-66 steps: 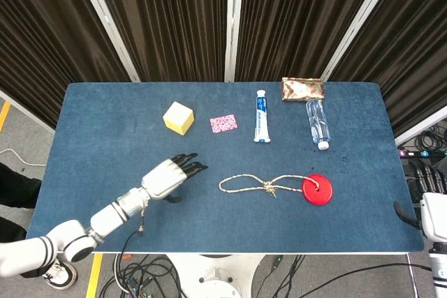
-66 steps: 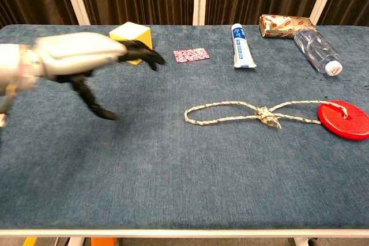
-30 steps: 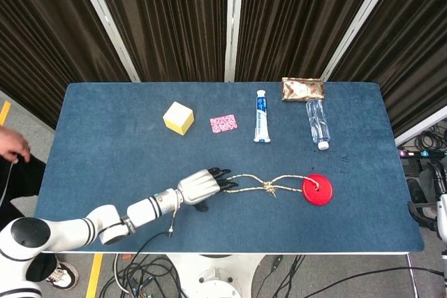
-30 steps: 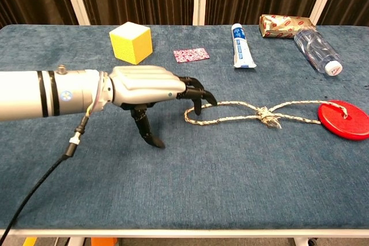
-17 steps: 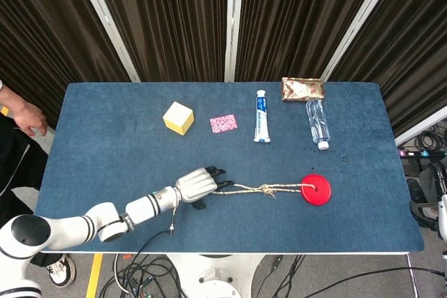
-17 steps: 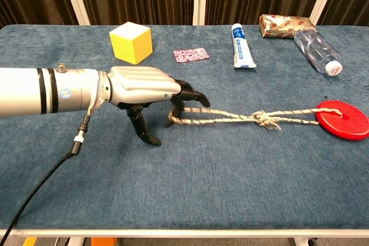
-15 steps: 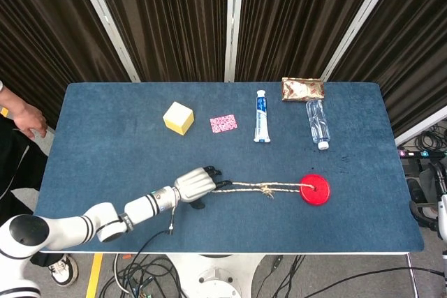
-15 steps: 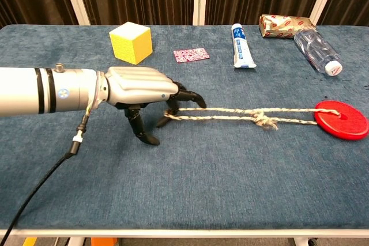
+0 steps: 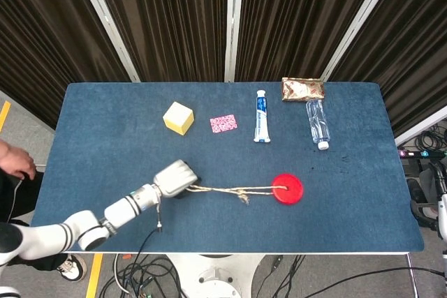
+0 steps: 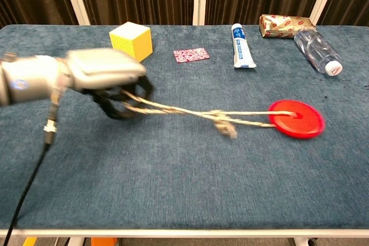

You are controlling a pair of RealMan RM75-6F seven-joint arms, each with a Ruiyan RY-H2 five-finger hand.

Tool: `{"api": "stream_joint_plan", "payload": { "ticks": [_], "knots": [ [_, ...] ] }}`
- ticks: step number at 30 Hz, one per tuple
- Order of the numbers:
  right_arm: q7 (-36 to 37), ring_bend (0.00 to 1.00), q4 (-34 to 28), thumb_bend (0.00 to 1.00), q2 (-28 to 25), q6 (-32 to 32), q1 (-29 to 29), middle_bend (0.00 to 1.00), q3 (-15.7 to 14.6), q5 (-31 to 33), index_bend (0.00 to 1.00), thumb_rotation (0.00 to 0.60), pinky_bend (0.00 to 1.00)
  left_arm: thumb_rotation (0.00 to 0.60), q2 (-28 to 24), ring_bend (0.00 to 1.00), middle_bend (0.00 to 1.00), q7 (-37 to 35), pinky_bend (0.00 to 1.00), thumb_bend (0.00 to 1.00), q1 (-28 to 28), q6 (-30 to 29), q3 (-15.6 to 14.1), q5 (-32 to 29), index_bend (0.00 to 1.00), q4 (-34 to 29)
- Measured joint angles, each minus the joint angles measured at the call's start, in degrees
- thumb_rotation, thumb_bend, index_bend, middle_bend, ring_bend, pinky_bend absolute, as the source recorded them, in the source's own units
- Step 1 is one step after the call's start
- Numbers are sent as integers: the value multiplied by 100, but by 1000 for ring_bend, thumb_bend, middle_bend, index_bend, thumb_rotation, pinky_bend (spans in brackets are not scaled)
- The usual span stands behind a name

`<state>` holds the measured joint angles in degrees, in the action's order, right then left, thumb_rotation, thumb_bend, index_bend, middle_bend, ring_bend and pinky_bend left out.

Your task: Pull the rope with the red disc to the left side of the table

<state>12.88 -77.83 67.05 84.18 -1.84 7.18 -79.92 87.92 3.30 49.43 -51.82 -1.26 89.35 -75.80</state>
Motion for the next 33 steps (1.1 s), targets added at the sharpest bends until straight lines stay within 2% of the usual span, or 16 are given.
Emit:
{"api": "stream_joint_plan", "payload": {
  "ticks": [5,10,16,23,28,33],
  "knots": [
    [-97,0,-70,256,2,-7,-24,0,-3,-31,0,600,0,600,-607,729,973,426,706,395,-707,-869,-48,-271,740,-415],
    [-254,0,-172,256,22,-63,-83,0,-15,-66,0,600,0,600,-1109,729,972,534,706,393,-1496,-1788,12,-720,743,-522],
    [-451,0,-338,258,17,-71,-128,0,-23,-106,0,600,0,600,-1351,729,972,618,706,393,-2068,-2253,349,-1557,747,116],
    [-529,0,-391,258,17,-90,-128,0,-36,-70,0,600,0,600,-1264,729,971,573,705,393,-2542,-2617,1019,-2436,748,1112],
    [-520,0,-368,258,36,-126,-134,0,-54,-63,0,600,0,600,-1228,729,971,427,705,393,-2653,-2734,1079,-2366,749,1076],
    [-507,0,-344,259,52,-149,-146,0,-60,-63,0,600,0,600,-1177,729,970,43,703,393,-2648,-2730,939,-1770,749,706]
  ]
}}
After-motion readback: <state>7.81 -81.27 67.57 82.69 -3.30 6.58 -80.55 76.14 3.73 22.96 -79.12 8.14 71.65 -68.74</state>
